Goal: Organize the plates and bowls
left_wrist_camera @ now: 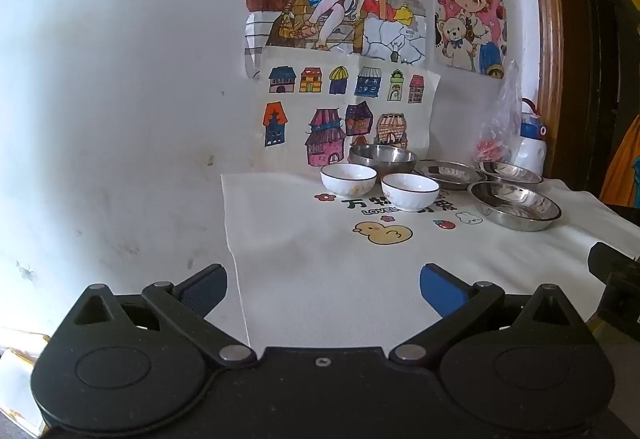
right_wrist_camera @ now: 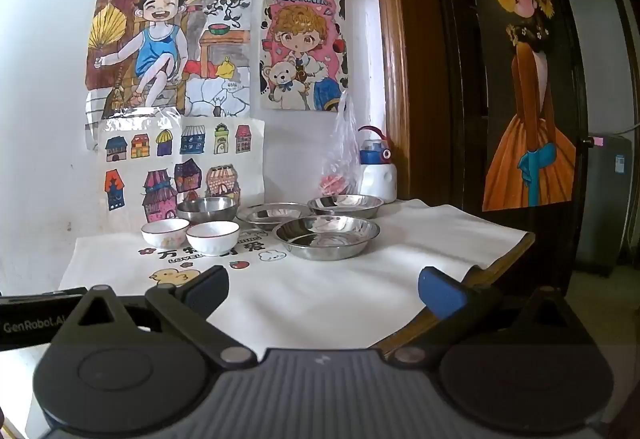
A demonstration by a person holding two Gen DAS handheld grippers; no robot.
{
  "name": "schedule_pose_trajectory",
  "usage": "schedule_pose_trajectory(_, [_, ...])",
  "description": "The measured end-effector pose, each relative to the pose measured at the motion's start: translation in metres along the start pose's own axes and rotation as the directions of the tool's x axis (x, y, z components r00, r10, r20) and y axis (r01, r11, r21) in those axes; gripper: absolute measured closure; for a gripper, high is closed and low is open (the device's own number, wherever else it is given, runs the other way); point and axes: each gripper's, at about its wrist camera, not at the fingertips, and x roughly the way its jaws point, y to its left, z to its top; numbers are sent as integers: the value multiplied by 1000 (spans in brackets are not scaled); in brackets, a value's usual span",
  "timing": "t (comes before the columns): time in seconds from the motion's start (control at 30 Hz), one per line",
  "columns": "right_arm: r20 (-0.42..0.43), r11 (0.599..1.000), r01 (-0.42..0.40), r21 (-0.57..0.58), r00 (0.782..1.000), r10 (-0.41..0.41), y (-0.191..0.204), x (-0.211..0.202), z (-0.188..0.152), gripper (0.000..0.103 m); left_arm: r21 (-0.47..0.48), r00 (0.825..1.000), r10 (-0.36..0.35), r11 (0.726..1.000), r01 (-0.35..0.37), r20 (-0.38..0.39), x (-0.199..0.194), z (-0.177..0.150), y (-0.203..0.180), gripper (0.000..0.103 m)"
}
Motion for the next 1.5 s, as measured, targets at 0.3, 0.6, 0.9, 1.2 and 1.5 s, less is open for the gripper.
schedule_pose_trajectory(0.3, [4, 1000, 0, -3, 1000, 0, 0, -1, 0, 0, 0, 1000, 1, 1000, -1, -3, 0, 0, 0, 1])
schedule_pose_trajectory(0.6, [2, 1000, 1, -7, 1000, -1, 0, -3, 0, 0, 0, 1000, -1, 1000, 1, -4, 0, 0, 0, 1])
schedule_pose_trajectory(0.9, [2, 1000, 0, -10, 1000, 0, 5, -4, 0, 0, -3, 1000, -8, 1000, 8, -4, 0, 0, 0, 1])
schedule_pose_trajectory(1.2, [3, 1000, 0, -12, 1000, 0, 7, -4, 0, 0, -3, 1000, -10, 1000, 10, -4, -5, 0, -1, 1])
schedule_pose_trajectory(1.5, [3, 1000, 0, -14, 1000, 0, 7, -5, 0, 0, -5, 1000, -10, 1000, 10, -4, -5, 0, -1, 1])
